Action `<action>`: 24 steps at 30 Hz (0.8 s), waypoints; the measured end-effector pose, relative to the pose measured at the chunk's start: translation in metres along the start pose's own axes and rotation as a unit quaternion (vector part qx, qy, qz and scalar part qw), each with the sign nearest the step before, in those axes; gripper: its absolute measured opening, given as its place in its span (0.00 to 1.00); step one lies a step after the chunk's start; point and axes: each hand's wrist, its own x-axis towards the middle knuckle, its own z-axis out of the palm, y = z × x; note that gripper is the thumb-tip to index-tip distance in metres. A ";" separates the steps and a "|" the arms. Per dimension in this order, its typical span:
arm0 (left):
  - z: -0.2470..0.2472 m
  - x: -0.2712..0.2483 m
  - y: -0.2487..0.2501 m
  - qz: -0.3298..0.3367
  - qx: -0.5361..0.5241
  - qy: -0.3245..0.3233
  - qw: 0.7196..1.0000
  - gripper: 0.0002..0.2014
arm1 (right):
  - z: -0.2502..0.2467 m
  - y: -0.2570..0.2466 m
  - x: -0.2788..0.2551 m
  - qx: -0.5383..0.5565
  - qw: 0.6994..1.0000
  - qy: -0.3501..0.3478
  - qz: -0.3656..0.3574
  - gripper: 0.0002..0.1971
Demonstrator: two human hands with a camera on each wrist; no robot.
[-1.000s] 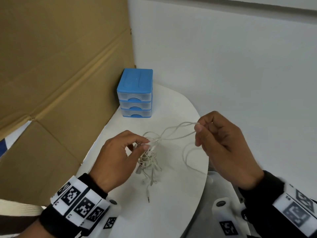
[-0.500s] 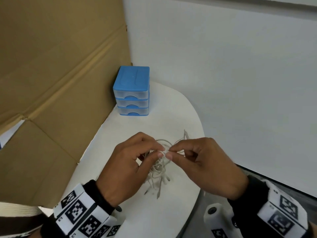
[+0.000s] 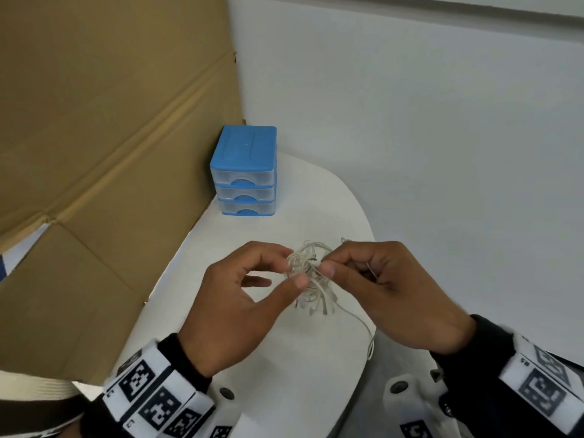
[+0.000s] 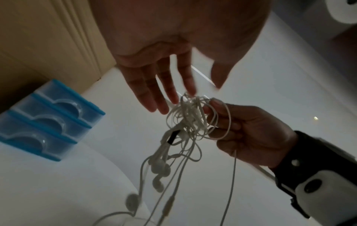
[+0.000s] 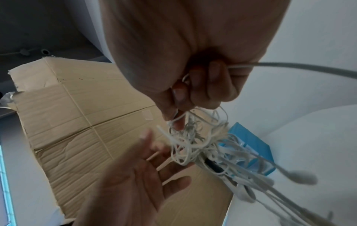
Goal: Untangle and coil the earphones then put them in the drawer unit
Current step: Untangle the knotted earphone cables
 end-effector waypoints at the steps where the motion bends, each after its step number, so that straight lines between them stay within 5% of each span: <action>1: 0.001 0.000 -0.001 -0.016 0.008 0.000 1.000 0.12 | 0.002 -0.002 -0.001 0.002 1.000 -0.016 -0.004 0.09; 10: -0.005 0.005 -0.003 -0.109 -0.081 -0.045 0.990 0.11 | 0.002 0.006 -0.001 0.003 1.000 -0.020 0.010 0.02; 16: 0.000 0.002 -0.007 -0.068 0.026 -0.052 0.996 0.12 | 0.006 0.006 -0.003 0.004 0.999 -0.040 0.007 0.02; 24: -0.004 0.010 -0.005 -0.123 -0.093 0.003 0.988 0.05 | -0.004 0.017 0.000 -0.173 0.983 0.014 0.054 0.08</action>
